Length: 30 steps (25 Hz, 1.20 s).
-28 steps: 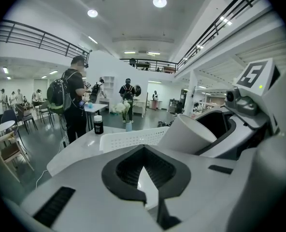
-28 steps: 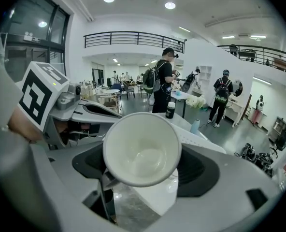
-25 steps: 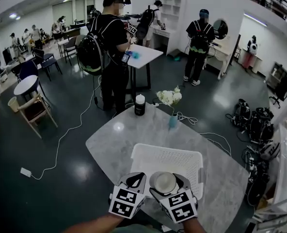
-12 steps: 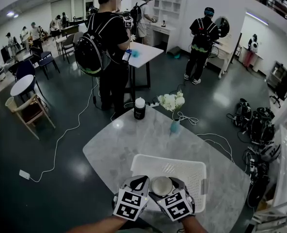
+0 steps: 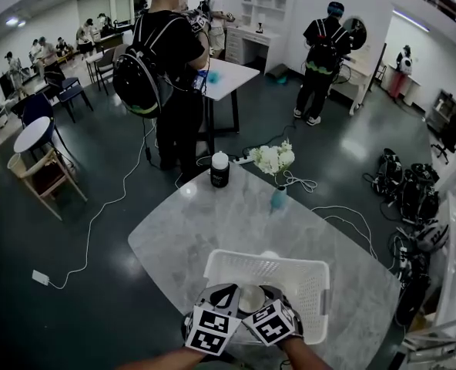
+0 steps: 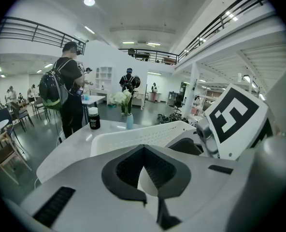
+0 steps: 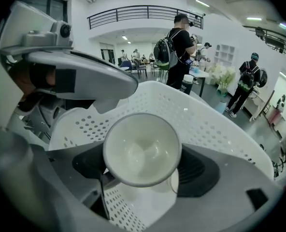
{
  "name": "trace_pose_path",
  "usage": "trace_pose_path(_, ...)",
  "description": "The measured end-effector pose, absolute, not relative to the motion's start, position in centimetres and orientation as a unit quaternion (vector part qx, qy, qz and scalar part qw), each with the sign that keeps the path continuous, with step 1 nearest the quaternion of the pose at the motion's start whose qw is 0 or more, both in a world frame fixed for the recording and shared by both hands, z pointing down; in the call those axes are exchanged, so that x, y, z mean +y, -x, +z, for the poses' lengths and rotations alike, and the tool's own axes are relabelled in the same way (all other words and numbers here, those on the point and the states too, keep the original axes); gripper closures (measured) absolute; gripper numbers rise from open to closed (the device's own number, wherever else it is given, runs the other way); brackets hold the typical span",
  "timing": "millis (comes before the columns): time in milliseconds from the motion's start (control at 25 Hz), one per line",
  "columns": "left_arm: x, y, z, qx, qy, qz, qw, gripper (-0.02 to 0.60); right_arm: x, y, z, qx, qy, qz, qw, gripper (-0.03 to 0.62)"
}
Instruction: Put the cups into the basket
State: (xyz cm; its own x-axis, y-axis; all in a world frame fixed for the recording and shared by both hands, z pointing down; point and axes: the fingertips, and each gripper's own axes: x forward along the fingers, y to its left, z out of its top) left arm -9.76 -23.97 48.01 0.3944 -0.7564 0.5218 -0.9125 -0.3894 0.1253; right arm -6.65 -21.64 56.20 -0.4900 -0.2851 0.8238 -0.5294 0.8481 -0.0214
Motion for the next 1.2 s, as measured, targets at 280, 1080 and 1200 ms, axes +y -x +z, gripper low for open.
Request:
trace_pose_path(280,-24.5,8.8,48.9,-0.512,-0.809,0.211,0.197,0.583,-22.3,6.6,58.1,-0.848,-0.229,0.141,0.457,0.197)
trace_pose_path(1080,-24.3,8.7,48.4,-0.499,-0.820,0.203,0.192,0.581,-22.5,6.6,65.1,-0.821,-0.198,0.152,0.514,0.197)
trace_pose_path(1200,-24.5,8.6,48.4,-0.498,-0.821,0.204,0.192,0.581,-22.8,6.1,65.7,-0.816,-0.204,0.157,0.518,0.197)
